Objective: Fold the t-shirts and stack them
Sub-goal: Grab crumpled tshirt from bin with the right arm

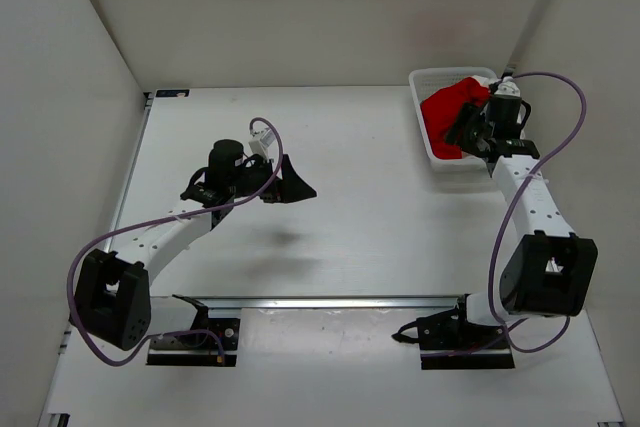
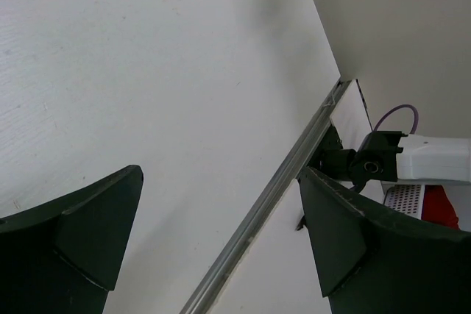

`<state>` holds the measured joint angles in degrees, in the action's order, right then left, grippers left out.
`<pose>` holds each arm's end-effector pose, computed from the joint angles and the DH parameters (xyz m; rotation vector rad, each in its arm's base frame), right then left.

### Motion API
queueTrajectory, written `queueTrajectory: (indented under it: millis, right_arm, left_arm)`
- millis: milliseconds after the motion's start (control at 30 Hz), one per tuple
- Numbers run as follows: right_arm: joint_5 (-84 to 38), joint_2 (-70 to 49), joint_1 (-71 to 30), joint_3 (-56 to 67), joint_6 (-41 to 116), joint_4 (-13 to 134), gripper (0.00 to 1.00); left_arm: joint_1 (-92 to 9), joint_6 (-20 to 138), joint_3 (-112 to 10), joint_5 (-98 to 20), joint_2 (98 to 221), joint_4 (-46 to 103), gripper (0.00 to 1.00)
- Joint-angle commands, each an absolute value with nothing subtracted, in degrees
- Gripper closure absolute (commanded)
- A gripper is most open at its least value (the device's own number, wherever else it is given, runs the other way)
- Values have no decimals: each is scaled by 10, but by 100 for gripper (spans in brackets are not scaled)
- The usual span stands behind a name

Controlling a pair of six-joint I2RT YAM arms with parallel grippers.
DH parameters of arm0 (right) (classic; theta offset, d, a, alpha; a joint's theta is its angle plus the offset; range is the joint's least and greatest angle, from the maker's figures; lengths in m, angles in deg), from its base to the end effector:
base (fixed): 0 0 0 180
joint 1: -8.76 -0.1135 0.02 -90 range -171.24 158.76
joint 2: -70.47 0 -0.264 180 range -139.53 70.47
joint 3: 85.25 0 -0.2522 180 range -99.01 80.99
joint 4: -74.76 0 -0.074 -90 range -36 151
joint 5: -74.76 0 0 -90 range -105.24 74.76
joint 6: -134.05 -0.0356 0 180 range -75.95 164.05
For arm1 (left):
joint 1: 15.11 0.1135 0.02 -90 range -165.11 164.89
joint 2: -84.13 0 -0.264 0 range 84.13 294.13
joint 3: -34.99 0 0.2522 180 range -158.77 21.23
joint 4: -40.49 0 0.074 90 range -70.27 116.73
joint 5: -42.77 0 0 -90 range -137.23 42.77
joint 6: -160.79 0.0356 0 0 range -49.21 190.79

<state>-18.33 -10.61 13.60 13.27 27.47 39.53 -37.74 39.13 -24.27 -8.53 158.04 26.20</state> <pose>0.3202 -0.0252 0.3135 0.3754 2.1505 0.1752 0.2498 -0.1282 0.2541 0.2761 2.1898 -1.2569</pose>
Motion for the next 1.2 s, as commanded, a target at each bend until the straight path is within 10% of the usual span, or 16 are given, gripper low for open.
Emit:
queueTrajectory:
  millis: [0,233,333,400,567,967,1167]
  right_arm:
    - [-188,-133,149,114,259,451,42]
    - [-211,-193,173,88,249,468,50]
    - [-227,-220,179,71,243,478,74]
    - [-227,-230,179,66,237,484,83]
    - [-243,-273,182,37,235,507,47]
    - [-263,-397,178,-69,210,483,44]
    - [-291,-417,176,-83,201,504,85]
  left_arm:
    - [-367,397,-244,-79,1559,281,1]
    - [-362,377,-216,-70,1542,329,2]
    - [-364,362,-206,-58,1545,352,1]
    - [-370,363,-208,-60,1548,348,23]
    - [-378,363,-199,-73,1549,352,41]
    - [-373,356,-191,-71,1566,367,37]
    - [-369,355,-192,-71,1568,372,39]
